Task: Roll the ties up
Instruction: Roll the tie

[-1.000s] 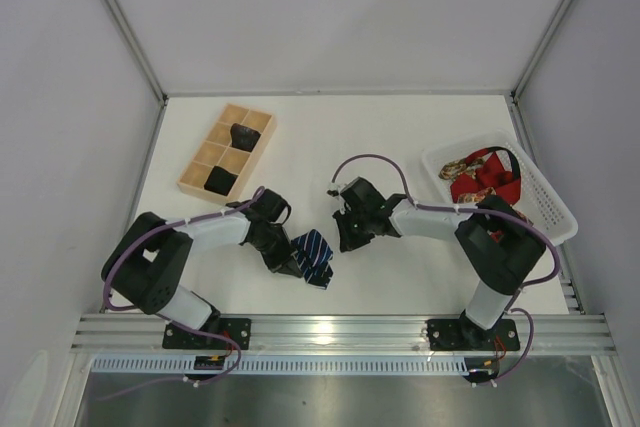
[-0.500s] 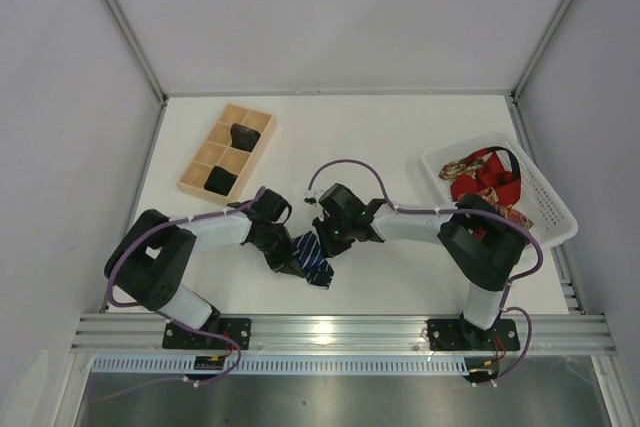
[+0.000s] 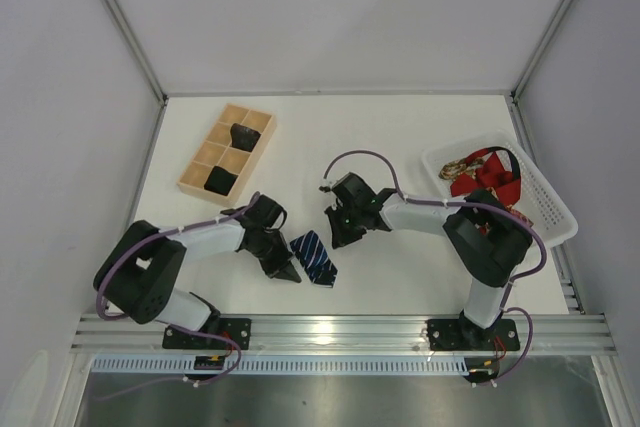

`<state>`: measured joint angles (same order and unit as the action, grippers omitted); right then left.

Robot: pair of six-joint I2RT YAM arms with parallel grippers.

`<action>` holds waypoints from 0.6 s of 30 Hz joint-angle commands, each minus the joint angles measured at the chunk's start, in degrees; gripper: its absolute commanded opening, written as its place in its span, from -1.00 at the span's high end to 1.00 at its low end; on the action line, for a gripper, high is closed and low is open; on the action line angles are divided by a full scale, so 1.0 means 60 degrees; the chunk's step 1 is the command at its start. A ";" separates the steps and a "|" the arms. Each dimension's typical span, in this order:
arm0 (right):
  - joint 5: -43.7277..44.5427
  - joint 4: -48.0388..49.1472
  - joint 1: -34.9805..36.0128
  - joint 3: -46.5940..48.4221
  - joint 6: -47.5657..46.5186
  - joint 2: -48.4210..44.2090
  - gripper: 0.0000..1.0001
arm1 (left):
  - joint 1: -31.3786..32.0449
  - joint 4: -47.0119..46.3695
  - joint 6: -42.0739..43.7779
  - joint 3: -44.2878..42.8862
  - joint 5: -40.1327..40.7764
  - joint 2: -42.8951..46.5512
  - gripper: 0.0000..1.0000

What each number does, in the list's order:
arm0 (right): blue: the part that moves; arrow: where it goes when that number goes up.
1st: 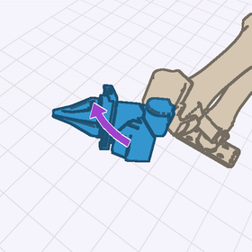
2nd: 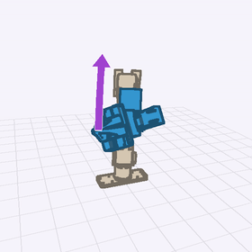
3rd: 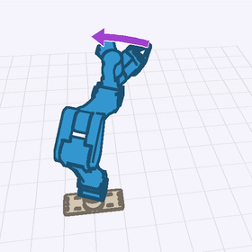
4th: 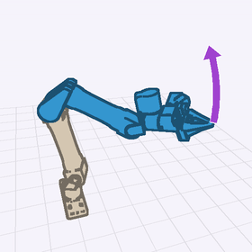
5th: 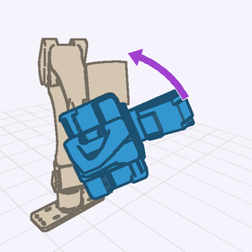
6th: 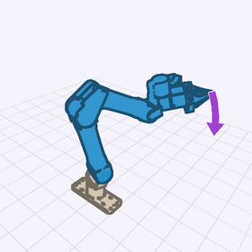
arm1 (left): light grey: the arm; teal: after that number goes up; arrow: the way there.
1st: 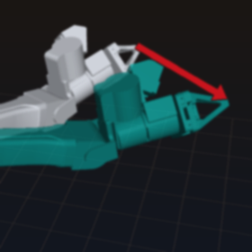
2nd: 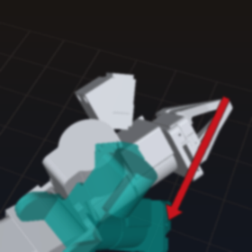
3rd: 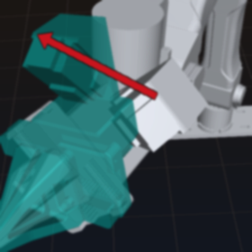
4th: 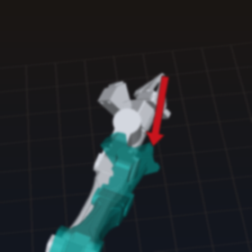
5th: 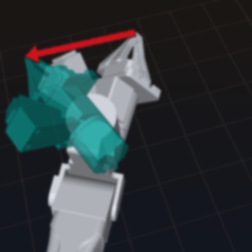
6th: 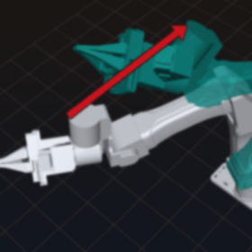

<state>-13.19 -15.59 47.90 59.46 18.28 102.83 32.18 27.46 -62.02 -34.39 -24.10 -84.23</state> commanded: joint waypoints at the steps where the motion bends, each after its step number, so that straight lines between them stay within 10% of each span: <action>1: 0.0016 -0.0243 -0.0044 0.0036 -0.0293 -0.0234 1.00 | -0.0163 0.0681 0.0199 0.0167 0.1335 0.0253 0.99; 18: -0.0673 -0.0066 0.0411 0.0607 0.0513 0.0089 1.00 | -0.0061 0.0050 0.0507 -0.0685 0.0911 -0.1593 0.99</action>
<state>-16.21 -16.05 51.92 60.58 20.91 102.91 30.96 28.84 -60.88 -39.81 -27.24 -91.50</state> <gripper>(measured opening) 0.009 0.007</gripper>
